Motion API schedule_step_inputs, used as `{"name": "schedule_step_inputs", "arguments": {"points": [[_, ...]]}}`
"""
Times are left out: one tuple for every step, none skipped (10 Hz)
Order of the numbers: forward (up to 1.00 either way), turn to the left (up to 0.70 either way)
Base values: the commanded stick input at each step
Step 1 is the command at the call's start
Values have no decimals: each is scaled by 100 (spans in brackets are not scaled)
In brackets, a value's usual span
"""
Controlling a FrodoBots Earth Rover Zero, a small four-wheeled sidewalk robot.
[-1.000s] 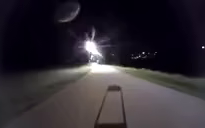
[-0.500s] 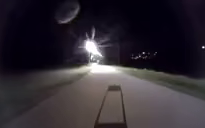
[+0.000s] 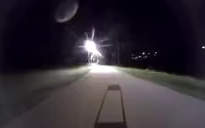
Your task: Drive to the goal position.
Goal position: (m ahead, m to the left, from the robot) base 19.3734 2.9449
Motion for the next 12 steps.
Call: {"name": "schedule_step_inputs", "arguments": {"points": [[70, 0], [70, 0], [70, 0], [70, 0], [70, 0], [70, 0], [70, 0], [70, 0], [70, 0], [70, 0], [70, 0], [70, 0]]}}
